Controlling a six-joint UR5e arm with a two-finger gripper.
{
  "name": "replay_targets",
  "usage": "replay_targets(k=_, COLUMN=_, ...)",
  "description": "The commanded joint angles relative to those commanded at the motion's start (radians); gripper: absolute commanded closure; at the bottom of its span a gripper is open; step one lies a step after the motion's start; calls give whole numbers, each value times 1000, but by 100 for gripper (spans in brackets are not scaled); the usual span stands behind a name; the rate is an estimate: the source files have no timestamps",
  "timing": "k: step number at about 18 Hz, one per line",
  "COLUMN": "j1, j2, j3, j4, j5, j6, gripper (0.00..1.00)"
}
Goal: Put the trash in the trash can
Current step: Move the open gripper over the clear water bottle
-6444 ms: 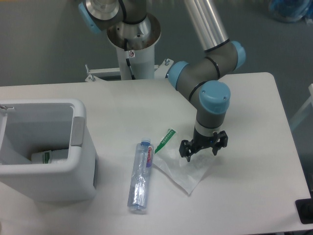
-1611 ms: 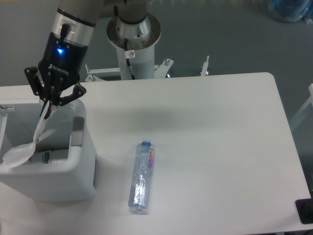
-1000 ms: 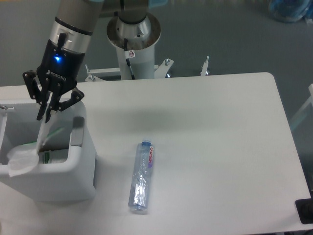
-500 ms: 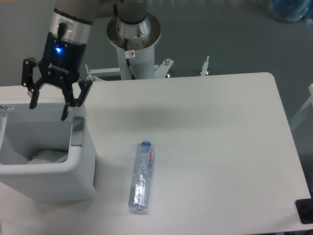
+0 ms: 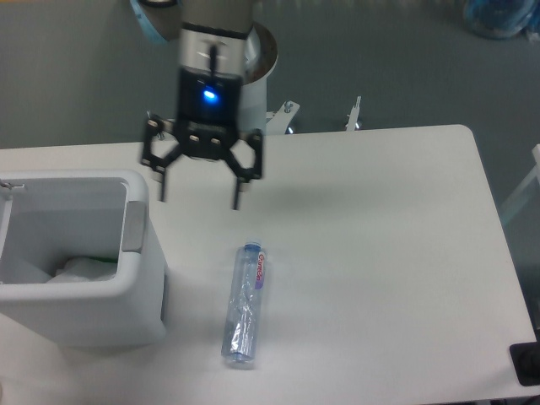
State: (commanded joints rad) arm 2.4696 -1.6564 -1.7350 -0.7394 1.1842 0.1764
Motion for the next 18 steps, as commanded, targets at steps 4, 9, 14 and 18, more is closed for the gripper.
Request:
replay_targets(k=4, j1=-1, j2=-113, j3=43, j4=-9, j5=135, j6=12, gripper=0)
replay_targets(k=9, j1=-12, j2=-250, j3=89, j4=-11, j5=226, j6=12, gripper=0)
replay_targets(k=14, j1=-70, j2=-359, j3=158, j4=-11, j5=265, j6=40, gripper=0)
replay_targets(k=18, j1=-98, j2=-368, j3=147, j4=-17, j5=273, j6=139, gripper=0)
